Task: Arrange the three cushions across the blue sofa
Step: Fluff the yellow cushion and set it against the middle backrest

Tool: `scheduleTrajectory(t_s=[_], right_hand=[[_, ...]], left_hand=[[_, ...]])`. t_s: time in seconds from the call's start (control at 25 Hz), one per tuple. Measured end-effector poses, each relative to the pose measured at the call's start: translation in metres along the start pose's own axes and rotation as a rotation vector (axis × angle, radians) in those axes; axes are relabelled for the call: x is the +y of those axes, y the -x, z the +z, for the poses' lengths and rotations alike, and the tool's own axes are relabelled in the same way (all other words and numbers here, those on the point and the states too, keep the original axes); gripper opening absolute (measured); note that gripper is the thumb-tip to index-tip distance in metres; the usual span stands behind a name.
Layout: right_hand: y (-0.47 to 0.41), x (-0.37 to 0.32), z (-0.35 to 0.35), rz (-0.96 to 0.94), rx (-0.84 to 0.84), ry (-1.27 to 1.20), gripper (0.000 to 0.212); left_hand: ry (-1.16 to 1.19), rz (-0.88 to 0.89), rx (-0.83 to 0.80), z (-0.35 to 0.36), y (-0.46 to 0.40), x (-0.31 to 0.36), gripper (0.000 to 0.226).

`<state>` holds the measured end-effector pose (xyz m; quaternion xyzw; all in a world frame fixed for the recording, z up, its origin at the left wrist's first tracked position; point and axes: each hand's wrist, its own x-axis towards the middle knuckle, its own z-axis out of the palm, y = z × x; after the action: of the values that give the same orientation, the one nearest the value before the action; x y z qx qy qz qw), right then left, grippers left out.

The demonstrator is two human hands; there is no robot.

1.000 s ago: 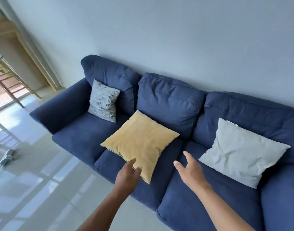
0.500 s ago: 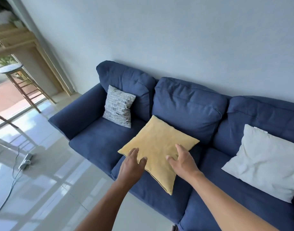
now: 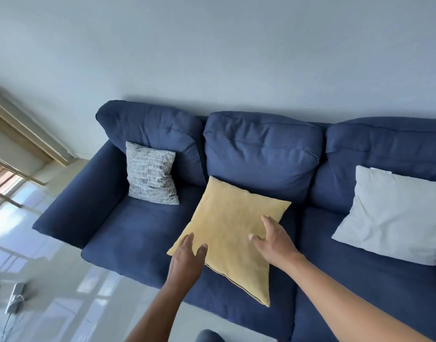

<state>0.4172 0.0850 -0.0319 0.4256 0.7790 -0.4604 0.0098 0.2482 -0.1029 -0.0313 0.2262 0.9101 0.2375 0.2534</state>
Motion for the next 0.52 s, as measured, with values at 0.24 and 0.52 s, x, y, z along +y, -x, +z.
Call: scheduleTrajectory(t_s=[0.24, 0.52], right_hand=[[-0.044, -0.017, 0.018, 0.162, 0.139, -0.057, 0.081], [-0.093, -0.057, 0.063, 0.338, 0.175, -0.094, 0.08]], left_hand=[[-0.025, 0.11, -0.155, -0.011, -0.1, -0.003, 0.067], [-0.079, 0.153, -0.326, -0.035, -0.202, -0.025, 0.061]])
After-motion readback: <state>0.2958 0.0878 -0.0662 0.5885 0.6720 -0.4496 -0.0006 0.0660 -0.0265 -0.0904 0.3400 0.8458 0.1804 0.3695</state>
